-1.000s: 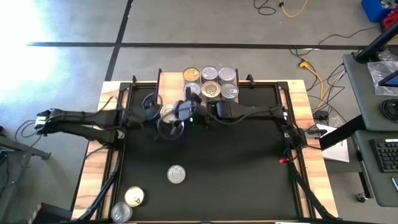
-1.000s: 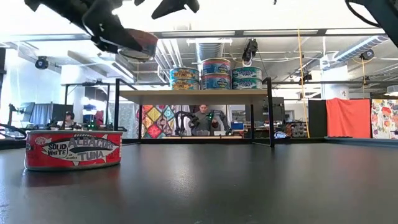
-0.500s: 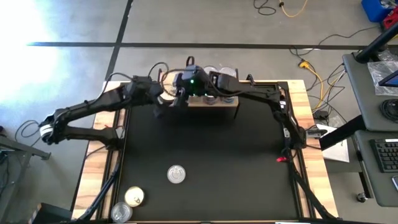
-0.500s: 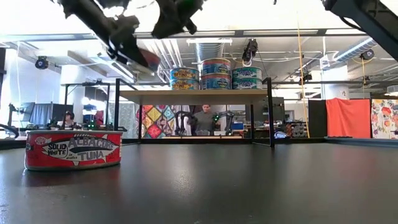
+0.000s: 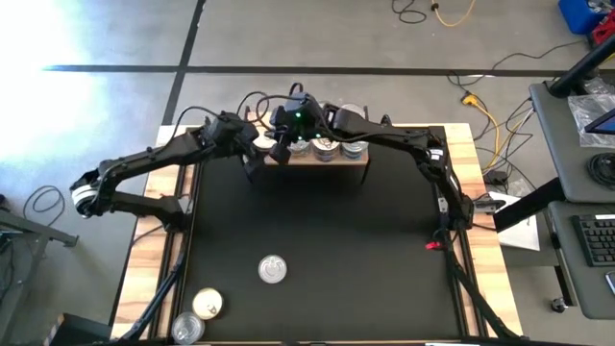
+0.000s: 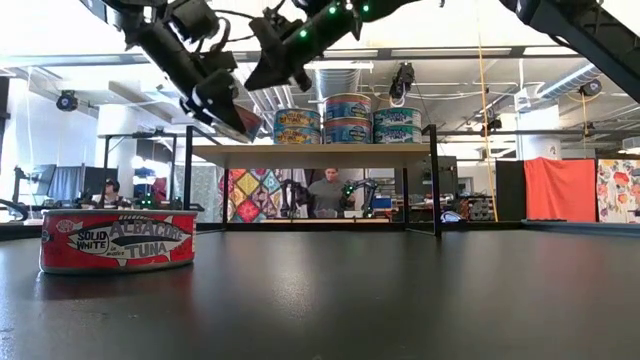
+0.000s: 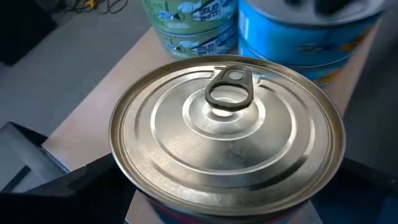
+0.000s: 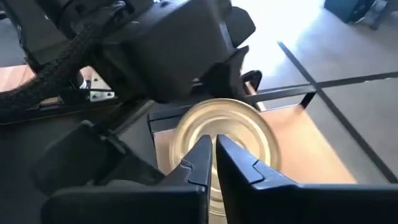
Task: Stack canned seafood by type on shelf
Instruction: Put the top pink tuna can on the shelf
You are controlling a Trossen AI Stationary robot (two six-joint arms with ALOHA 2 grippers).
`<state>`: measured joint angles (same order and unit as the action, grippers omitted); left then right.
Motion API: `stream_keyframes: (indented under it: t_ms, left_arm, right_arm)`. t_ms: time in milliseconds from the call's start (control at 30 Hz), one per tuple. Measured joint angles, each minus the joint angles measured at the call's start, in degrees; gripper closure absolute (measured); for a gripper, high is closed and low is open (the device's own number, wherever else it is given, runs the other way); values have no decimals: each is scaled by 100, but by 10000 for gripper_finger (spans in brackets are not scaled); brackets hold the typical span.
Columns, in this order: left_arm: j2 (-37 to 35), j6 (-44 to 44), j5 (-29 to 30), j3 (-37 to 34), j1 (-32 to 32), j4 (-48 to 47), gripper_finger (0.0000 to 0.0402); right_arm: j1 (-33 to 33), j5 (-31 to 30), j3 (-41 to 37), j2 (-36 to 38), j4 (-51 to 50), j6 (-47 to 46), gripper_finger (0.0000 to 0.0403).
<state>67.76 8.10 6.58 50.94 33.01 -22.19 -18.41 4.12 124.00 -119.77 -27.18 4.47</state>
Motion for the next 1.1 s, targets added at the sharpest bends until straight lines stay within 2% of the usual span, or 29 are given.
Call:
stream_keyframes:
  t_ms: [67,233,400,833,1100]
  left_arm:
    - [109,-1,-46,0,14,60,17]
    - [392,-119,-628,146,13,-176,15]
    - [571,-130,-609,369,21,-346,15]
    - [742,-171,-441,1073,40,-1931,6]
    - [763,-354,-393,1113,56,-1986,2]
  right_arm:
    - [0,53,-154,0,142,-47,392]
    - [-14,85,-258,-2,224,-206,393]
    - [-93,87,-268,-2,208,-180,394]
    - [-85,100,-281,-35,177,68,393]
    - [-12,88,-332,-35,153,70,392]
